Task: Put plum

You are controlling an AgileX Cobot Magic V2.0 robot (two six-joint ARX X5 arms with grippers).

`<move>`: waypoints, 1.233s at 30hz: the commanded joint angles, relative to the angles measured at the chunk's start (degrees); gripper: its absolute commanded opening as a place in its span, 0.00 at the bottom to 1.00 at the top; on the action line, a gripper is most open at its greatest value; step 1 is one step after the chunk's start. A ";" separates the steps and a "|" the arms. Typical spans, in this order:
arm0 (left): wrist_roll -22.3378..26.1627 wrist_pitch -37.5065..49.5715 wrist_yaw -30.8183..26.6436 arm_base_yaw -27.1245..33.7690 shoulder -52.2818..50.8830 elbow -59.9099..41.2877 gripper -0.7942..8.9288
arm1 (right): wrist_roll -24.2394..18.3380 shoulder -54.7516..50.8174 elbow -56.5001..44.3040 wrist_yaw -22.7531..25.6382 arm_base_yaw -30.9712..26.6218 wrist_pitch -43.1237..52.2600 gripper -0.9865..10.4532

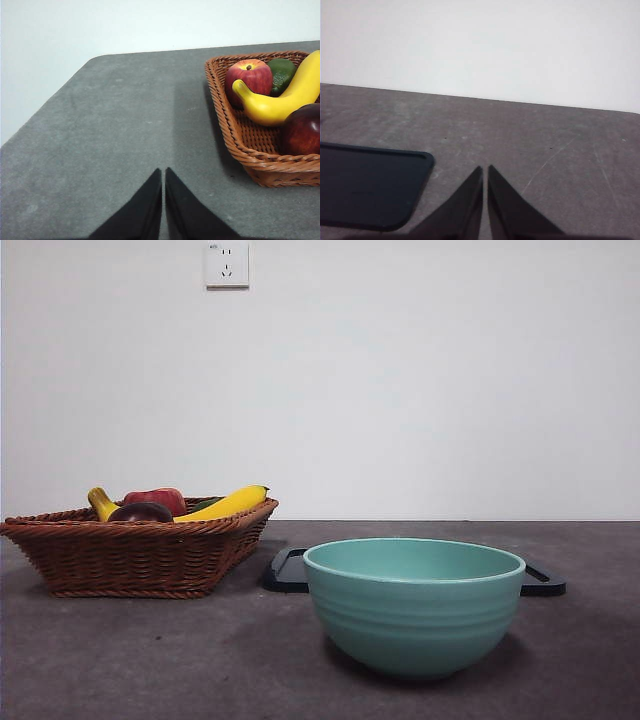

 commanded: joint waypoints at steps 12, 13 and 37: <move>0.46 -0.35 -0.13 0.15 -0.13 -1.20 0.09 | 0.44 -0.09 -0.63 0.22 0.94 -9.01 0.09; 0.46 -0.35 -0.13 0.15 -0.11 -1.20 0.09 | 0.44 -0.09 -0.63 0.22 0.94 -9.68 0.09; 0.46 -0.35 -0.13 0.15 -0.13 -1.20 0.09 | 0.44 -0.09 -0.59 -0.02 0.98 -9.14 0.09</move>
